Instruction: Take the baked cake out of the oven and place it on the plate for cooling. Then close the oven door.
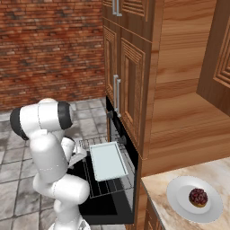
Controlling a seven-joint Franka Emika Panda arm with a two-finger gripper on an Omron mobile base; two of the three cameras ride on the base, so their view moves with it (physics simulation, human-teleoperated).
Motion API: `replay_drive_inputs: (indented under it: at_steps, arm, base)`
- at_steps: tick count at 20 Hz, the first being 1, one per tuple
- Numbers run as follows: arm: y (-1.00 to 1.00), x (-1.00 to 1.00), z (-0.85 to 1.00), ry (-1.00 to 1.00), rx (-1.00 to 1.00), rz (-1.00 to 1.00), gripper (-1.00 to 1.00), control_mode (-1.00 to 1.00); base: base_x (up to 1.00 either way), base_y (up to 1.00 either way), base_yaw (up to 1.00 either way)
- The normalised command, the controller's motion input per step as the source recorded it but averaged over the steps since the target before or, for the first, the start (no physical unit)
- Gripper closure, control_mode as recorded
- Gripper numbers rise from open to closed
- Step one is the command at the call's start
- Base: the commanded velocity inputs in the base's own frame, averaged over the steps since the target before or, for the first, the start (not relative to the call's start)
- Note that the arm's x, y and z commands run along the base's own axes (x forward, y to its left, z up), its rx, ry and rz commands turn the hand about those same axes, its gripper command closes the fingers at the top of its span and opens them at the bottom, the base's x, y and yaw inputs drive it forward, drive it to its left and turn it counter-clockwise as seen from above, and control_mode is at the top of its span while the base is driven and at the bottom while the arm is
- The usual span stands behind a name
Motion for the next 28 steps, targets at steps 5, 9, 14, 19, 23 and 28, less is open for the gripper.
replay_drive_inputs:
  at_steps: [5,9,14,19,23,28]
  arm:
    - [0.00,0.07,-0.20,0.00,0.00,0.00,-1.00,-1.00]
    - [0.00,0.04,-0.18,0.00,0.00,0.00,-1.00,-1.00]
    - [0.00,0.01,-0.19,0.00,0.00,0.00,-1.00,-1.00]
    - [0.00,0.00,-0.19,0.00,0.00,0.00,-1.00,-1.00]
    - [0.00,0.01,-0.17,0.00,0.00,0.00,-1.00,-1.00]
    - [0.00,0.02,-0.14,0.00,0.00,0.00,-1.00,-1.00]
  base:
    - [0.00,0.00,0.00]
    - [0.00,0.00,0.00]
    - [0.00,0.00,0.00]
    - [0.00,0.00,0.00]
    - [0.00,0.00,0.00]
    - [0.00,0.00,0.00]
